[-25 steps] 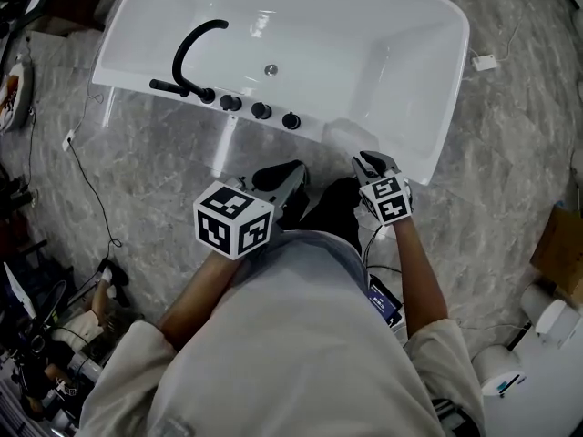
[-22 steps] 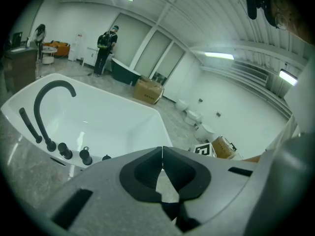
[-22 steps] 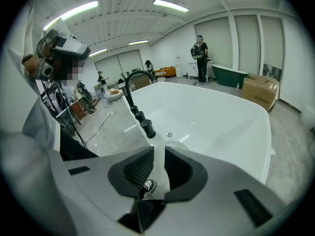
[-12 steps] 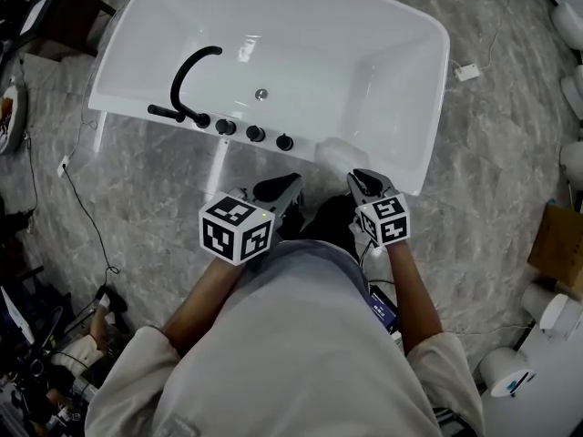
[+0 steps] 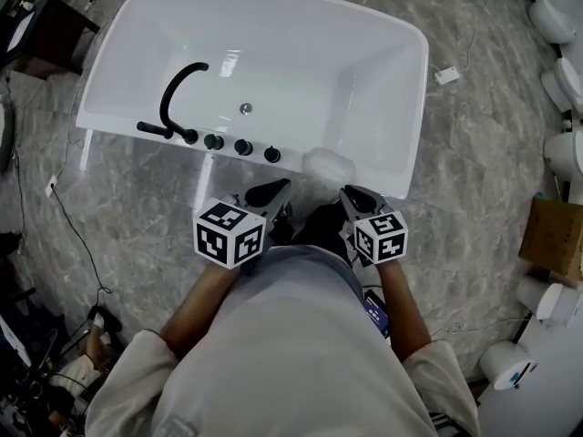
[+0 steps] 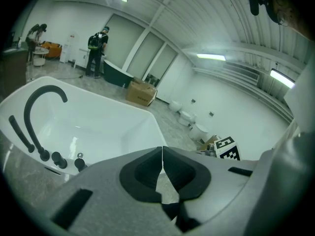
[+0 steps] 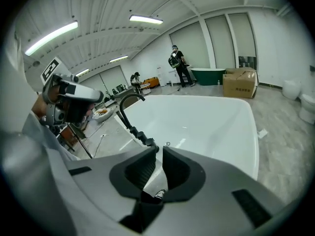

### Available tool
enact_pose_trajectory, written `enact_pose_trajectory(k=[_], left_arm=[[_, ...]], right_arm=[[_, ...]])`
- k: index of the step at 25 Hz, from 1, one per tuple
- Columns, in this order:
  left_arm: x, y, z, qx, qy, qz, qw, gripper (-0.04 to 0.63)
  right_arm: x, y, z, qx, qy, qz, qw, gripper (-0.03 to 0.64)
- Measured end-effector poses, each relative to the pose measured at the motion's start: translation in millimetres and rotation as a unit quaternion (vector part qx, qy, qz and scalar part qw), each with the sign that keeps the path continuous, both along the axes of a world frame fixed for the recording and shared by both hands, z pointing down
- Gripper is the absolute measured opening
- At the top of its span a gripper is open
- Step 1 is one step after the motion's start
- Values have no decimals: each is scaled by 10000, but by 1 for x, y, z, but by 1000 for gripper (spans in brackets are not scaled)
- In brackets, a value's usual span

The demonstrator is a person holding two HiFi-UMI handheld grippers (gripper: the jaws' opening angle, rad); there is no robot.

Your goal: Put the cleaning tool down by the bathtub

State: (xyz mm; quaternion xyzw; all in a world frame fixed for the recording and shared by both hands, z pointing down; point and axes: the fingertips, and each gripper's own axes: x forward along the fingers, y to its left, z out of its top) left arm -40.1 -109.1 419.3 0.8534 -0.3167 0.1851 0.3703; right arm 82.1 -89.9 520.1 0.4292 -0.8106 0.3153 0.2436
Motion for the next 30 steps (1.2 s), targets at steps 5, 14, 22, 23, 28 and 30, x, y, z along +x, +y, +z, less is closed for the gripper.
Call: enact_pose_trajectory(k=[5,14,22,23,28,30], left_arm=[[-9,2,3,-12,-27,44,10000,9],[-26,-7,-7,302,-59,-28,9995,9],[-33,-5,-11,521,-70,106,9986,9],[-34,-4,-10,507,-76,149,9986,9],[-39,-2,-7,514,-21,274,9983,9],[-43,-4,-10,566,73,237,9981,9]], right_arm=[[1,9,-10,-129,-196,308,9993,41],[1,20,-48,83,-148,421,9990,35],[-10,28,-78,331,-46,445,9985,32],[-11,30,-79,330,-43,451,9984,31],[-18,34,-82,383,64,530,9978,29],[-17,33,-86,461,61,653,9968,20]])
